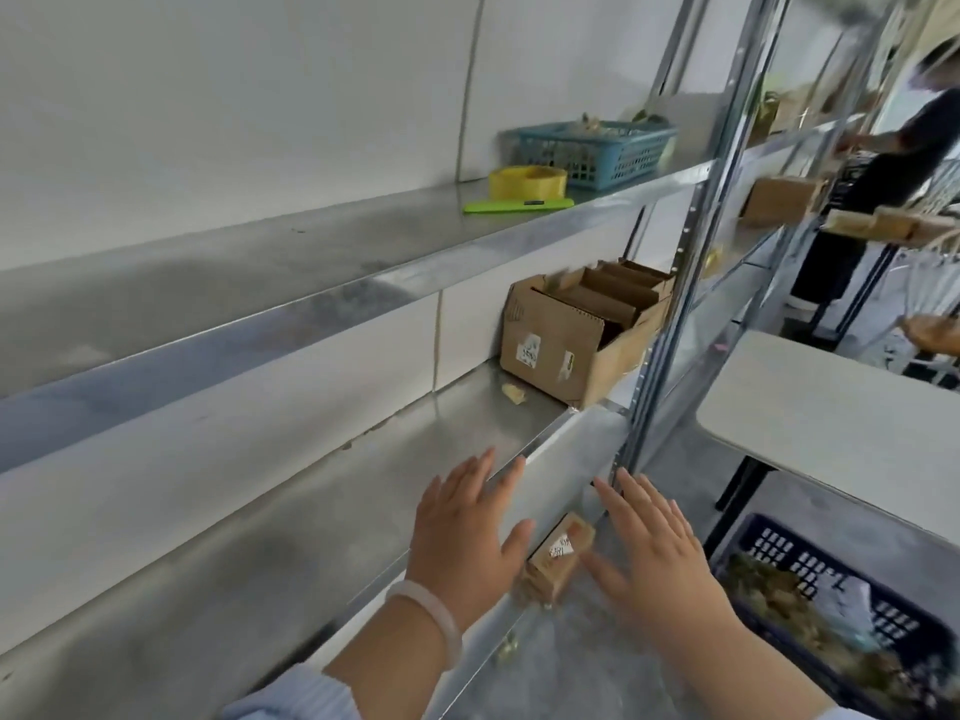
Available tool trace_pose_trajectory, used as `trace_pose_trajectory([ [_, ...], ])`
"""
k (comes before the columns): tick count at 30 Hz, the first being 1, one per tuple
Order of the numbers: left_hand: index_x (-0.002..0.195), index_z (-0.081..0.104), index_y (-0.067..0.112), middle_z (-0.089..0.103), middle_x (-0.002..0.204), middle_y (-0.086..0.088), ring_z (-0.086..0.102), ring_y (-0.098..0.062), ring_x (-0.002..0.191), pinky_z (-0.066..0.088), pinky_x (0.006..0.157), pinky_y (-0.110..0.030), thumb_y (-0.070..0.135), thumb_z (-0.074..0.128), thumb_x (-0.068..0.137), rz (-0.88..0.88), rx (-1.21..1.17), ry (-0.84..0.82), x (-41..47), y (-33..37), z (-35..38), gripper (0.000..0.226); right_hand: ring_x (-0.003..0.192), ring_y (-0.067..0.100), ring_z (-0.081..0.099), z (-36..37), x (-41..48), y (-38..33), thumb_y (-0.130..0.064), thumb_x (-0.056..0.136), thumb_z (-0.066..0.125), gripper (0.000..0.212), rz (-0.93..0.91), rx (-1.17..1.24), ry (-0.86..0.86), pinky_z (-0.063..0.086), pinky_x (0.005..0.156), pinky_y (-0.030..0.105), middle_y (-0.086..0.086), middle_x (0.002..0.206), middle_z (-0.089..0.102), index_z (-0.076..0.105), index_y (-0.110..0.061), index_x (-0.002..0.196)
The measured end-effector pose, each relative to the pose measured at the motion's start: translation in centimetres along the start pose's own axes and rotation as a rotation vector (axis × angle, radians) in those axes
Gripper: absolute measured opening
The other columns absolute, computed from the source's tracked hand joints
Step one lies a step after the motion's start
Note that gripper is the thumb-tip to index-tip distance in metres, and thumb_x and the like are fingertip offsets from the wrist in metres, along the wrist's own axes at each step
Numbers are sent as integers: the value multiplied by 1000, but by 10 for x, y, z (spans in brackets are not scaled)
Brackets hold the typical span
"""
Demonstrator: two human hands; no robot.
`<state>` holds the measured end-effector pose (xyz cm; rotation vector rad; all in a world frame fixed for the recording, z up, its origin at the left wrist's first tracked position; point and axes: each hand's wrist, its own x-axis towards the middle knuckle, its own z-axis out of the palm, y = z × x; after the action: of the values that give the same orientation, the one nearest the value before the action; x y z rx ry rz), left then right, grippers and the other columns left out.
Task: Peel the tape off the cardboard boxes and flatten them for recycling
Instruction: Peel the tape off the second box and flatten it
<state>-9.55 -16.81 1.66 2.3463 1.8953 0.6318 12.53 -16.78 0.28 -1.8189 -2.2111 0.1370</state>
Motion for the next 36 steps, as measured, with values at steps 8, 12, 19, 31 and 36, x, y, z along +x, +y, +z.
trace_pose_trajectory([
  [8,150,19,39,24,158,5,22,-15,144,26,116,-42,61,25,89,-19,-112,-6,121,5,56,66,138,-3,-26,4,92,55,-65,93,35,72,2,56,-31,-15,113,25,-22,154,-17,-4,-46,150],
  [12,151,15,40,19,160,6,18,-13,146,21,117,-36,64,24,88,-8,-153,-19,190,6,78,68,140,1,-22,1,158,79,-64,93,35,71,0,57,-45,-11,115,28,-17,158,-13,-2,-45,151],
  [19,151,9,43,12,161,9,12,-13,147,25,117,-39,60,39,93,-34,-251,-51,295,14,95,67,149,14,-4,-12,254,116,-65,92,36,72,122,131,-64,7,119,38,-18,160,-10,-4,-47,149],
  [31,151,-3,43,8,162,2,20,-25,146,28,113,-44,64,58,82,-695,-974,-15,374,44,105,94,98,-2,52,-15,358,176,-45,96,46,23,217,803,67,37,74,11,-16,120,47,51,-44,119],
  [36,149,0,48,20,159,2,38,-31,135,43,104,-52,36,60,87,-882,-970,-12,394,58,111,87,71,5,61,-13,388,189,-30,96,55,17,158,837,-59,44,52,13,-14,85,63,61,-45,99],
])
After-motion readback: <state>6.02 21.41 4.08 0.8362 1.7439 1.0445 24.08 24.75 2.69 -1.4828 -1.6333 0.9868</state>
